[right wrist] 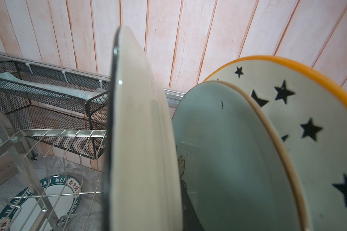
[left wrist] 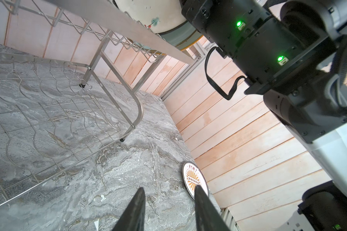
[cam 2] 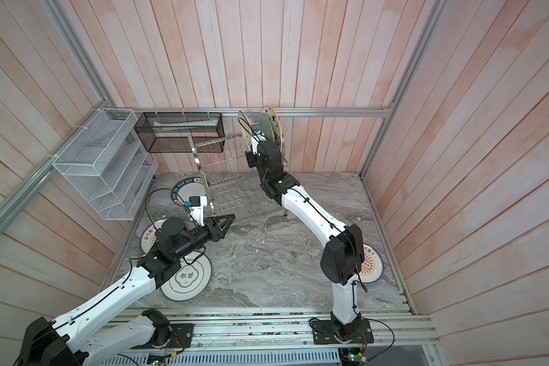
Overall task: Load plates into a dish rack
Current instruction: Place the plate on the dish rack.
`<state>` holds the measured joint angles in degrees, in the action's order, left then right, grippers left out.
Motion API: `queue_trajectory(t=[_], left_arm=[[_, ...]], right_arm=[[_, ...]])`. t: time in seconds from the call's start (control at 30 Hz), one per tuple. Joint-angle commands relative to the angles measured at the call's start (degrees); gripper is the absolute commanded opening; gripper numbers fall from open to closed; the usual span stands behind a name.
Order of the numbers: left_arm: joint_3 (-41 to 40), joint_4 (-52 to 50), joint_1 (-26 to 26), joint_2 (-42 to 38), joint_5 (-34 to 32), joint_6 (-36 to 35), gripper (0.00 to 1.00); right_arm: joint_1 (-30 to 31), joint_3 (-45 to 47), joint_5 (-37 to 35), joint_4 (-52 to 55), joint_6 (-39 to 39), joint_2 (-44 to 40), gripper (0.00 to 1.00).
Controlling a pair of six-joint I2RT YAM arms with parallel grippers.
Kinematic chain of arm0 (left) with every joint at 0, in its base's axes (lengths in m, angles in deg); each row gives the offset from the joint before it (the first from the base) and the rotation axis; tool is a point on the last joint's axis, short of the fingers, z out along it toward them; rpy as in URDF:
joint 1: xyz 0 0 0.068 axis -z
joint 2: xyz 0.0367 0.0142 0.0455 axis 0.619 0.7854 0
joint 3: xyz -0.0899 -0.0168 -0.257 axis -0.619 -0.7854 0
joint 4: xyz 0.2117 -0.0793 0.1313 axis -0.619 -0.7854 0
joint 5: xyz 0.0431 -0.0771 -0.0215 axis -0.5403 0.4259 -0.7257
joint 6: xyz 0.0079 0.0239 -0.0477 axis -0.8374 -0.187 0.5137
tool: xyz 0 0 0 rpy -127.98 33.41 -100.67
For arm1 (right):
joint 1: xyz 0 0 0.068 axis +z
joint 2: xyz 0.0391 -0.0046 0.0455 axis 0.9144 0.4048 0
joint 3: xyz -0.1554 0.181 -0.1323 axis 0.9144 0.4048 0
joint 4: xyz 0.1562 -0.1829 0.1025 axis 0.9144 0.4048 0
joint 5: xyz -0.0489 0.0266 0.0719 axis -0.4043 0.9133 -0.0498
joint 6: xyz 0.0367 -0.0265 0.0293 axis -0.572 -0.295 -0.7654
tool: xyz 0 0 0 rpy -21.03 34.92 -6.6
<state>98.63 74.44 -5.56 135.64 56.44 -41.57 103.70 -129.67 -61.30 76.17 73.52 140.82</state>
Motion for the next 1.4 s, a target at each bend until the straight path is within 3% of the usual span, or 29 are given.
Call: queue_trajectory(t=[0.0,1.37], left_arm=[[-0.3,1.4,0.3,0.3,1.0,0.2,0.42],[-0.6,1.9,0.4,-0.4,1.5,0.8,0.42]], right_arm=[[-0.1,-0.8,-1.9,-8.5,0.7,-4.6,0.0],[-0.1,2.6,-1.2,-6.2,-0.3,-6.3,0.0]])
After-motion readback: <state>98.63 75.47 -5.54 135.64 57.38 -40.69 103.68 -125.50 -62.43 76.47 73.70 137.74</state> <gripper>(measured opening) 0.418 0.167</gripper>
